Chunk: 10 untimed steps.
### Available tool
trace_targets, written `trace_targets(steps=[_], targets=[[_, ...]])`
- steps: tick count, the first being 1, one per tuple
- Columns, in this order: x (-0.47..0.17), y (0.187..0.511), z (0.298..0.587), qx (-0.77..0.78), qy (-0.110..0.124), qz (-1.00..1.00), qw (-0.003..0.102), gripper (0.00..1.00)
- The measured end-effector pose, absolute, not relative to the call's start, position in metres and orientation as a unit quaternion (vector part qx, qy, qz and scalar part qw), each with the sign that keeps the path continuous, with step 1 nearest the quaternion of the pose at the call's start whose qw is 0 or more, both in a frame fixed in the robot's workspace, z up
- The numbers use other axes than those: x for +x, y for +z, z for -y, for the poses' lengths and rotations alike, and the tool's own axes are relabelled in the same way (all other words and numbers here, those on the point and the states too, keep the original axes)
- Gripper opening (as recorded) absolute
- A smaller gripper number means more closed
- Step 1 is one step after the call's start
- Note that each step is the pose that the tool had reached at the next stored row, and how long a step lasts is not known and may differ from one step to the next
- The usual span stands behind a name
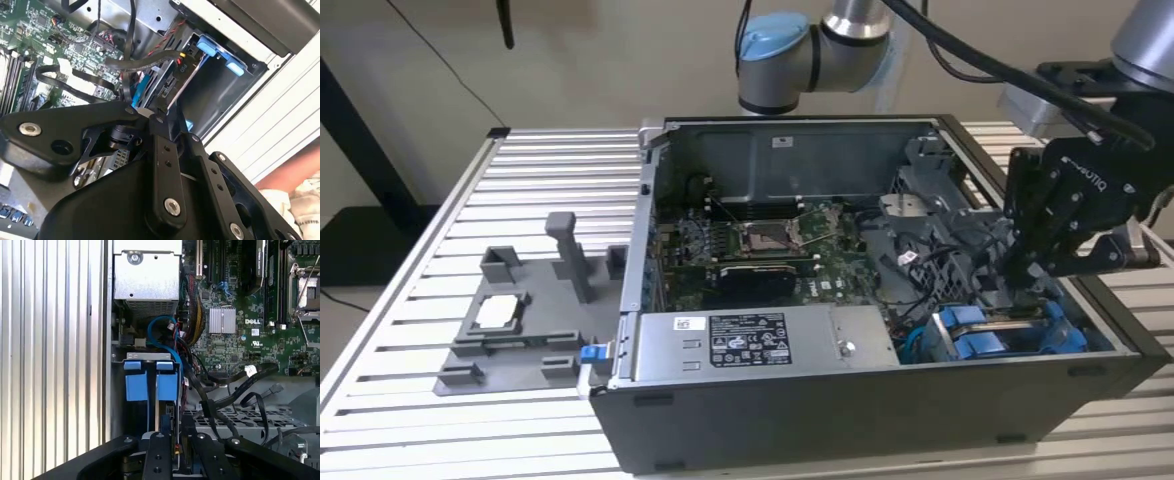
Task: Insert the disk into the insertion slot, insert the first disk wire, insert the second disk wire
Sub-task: 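Insert the second disk wire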
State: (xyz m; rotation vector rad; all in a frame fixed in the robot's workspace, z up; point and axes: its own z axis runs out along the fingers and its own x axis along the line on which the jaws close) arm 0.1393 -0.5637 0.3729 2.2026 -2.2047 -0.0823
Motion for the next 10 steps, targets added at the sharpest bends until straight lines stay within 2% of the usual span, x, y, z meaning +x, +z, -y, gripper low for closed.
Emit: trace_targets(steps=[10], targets=[[0.1324, 0.3768, 0.5584, 0.707, -0.023, 0.707, 0.008, 0.24]])
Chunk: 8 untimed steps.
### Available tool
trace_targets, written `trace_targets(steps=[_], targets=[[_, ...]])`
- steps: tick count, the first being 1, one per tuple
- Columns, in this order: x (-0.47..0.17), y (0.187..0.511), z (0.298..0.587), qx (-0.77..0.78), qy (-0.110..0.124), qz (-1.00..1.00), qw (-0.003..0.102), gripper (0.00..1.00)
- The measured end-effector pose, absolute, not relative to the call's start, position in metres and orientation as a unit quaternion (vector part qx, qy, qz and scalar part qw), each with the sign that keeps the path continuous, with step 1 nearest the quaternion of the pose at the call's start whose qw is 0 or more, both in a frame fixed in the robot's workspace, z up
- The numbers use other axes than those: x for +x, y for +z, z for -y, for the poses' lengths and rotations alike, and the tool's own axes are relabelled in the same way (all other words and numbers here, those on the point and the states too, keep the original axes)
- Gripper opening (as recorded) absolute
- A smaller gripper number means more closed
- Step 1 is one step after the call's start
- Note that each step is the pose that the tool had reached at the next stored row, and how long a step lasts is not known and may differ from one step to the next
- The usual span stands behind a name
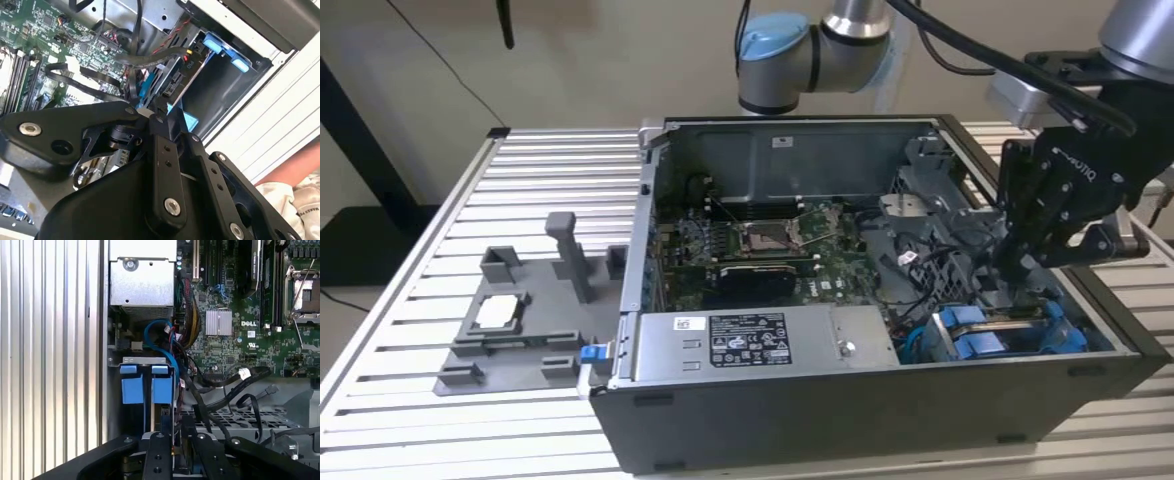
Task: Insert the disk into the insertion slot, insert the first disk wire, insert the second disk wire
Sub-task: 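Insert the second disk wire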
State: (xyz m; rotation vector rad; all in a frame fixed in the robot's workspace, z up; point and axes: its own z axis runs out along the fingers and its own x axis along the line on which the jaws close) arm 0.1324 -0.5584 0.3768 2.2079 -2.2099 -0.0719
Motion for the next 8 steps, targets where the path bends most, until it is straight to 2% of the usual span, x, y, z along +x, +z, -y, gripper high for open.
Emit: trace_targets(steps=[8], targets=[[0.120, 0.379, 0.545, 0.707, -0.018, 0.707, 0.004, 0.24]])
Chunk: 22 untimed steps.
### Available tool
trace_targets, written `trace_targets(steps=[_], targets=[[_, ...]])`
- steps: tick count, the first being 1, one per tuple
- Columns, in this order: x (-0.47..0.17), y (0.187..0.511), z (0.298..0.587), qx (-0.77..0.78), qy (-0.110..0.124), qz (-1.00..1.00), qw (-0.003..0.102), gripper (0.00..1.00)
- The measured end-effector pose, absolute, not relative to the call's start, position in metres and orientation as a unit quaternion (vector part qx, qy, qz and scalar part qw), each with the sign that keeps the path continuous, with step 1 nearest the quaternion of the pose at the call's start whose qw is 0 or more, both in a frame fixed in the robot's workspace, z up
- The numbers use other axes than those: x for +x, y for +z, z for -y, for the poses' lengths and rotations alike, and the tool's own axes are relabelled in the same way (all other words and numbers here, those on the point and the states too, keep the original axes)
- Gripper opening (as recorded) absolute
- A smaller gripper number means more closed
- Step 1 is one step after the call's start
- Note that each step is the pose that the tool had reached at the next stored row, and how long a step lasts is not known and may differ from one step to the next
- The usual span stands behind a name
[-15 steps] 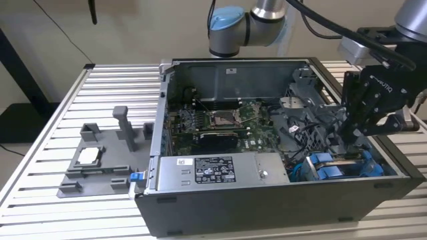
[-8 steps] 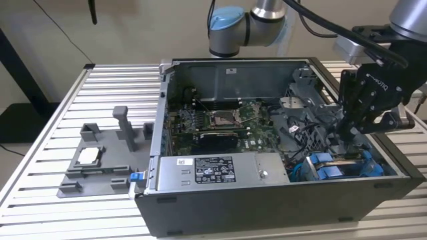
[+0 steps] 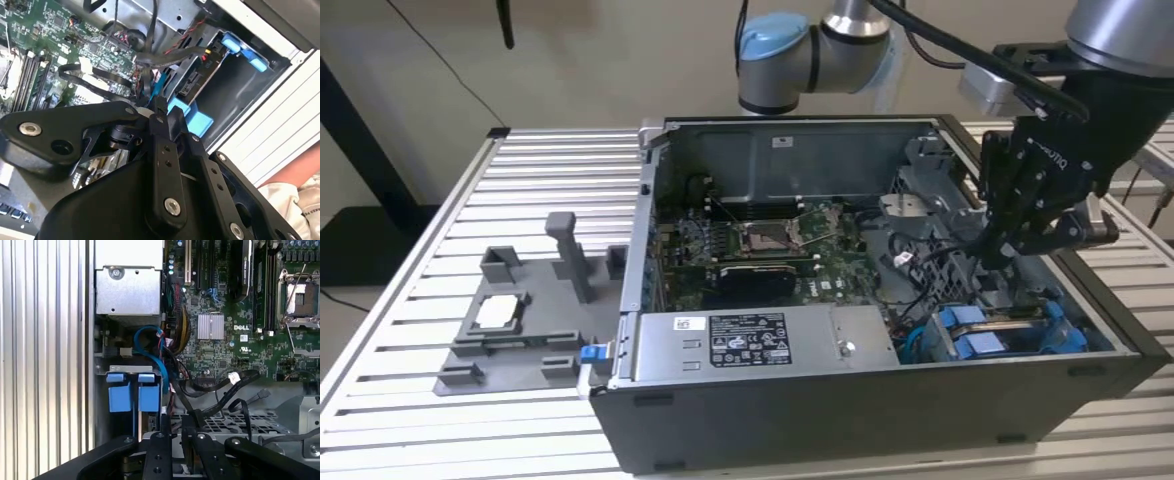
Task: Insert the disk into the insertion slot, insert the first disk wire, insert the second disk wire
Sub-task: 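Insert the second disk wire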
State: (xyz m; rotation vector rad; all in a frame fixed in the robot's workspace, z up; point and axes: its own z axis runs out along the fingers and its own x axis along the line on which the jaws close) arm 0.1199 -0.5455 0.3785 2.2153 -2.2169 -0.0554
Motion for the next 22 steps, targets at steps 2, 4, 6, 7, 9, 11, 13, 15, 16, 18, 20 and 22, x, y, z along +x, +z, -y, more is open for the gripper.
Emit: trace_targets(steps=[2, 4, 6, 7, 9, 11, 13, 15, 16, 18, 20, 22], targets=[[0.119, 0.384, 0.545, 0.707, -0.017, 0.707, 0.002, 0.24], [0.117, 0.388, 0.545, 0.707, -0.014, 0.707, 0.000, 0.24], [0.115, 0.387, 0.540, 0.707, -0.010, 0.707, -0.003, 0.24], [0.114, 0.387, 0.538, 0.707, -0.008, 0.707, -0.005, 0.24], [0.113, 0.385, 0.534, 0.708, -0.004, 0.706, -0.010, 0.24], [0.111, 0.383, 0.531, 0.709, 0.000, 0.705, -0.013, 0.24], [0.109, 0.382, 0.530, 0.711, 0.003, 0.703, -0.014, 0.24], [0.106, 0.382, 0.530, 0.715, 0.003, 0.699, -0.014, 0.24], [0.105, 0.382, 0.530, 0.716, 0.004, 0.698, -0.014, 0.24], [0.103, 0.382, 0.530, 0.719, 0.005, 0.695, -0.015, 0.24], [0.102, 0.382, 0.530, 0.723, 0.006, 0.691, -0.015, 0.24], [0.100, 0.381, 0.530, 0.728, 0.008, 0.686, -0.014, 0.24]])
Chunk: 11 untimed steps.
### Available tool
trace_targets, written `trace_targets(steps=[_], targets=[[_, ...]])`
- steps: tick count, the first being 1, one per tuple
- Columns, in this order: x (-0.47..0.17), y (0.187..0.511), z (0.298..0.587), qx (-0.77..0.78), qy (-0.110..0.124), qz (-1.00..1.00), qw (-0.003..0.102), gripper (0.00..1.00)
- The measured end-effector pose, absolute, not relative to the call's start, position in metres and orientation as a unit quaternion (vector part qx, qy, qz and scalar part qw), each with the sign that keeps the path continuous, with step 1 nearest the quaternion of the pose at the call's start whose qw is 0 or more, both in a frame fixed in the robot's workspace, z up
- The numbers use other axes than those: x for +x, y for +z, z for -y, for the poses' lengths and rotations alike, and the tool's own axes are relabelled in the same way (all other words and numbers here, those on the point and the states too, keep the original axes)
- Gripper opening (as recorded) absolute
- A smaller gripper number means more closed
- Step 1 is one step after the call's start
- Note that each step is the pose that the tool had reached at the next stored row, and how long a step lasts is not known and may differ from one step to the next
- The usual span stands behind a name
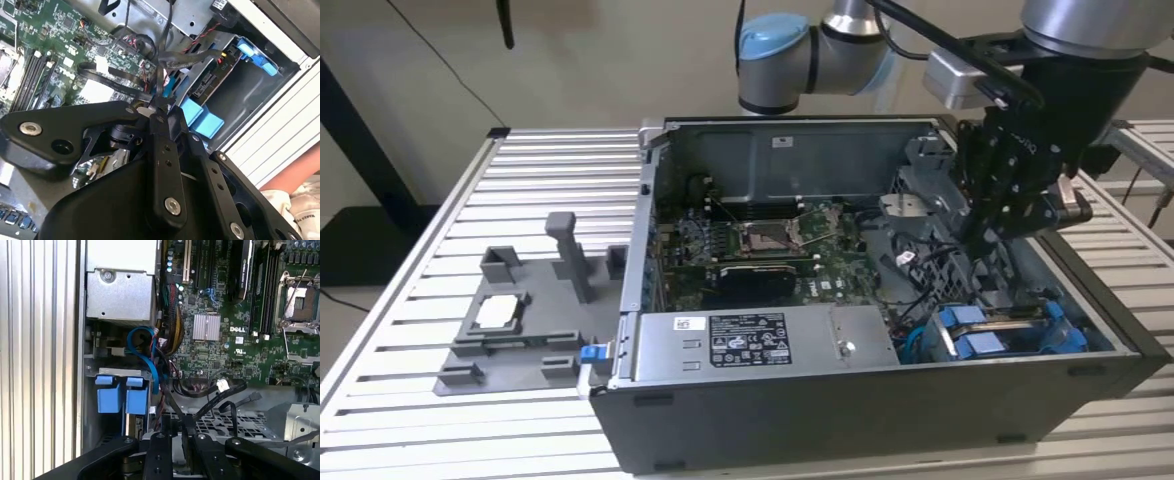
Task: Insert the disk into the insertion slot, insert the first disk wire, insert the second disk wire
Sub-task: 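Insert the second disk wire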
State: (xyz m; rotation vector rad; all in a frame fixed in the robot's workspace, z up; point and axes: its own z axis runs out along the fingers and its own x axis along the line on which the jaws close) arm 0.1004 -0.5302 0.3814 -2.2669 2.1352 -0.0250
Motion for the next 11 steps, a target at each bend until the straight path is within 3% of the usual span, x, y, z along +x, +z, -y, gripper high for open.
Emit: trace_targets(steps=[11], targets=[[0.0915, 0.3773, 0.5302, -0.746, -0.021, -0.666, 0.012, 0.24]])
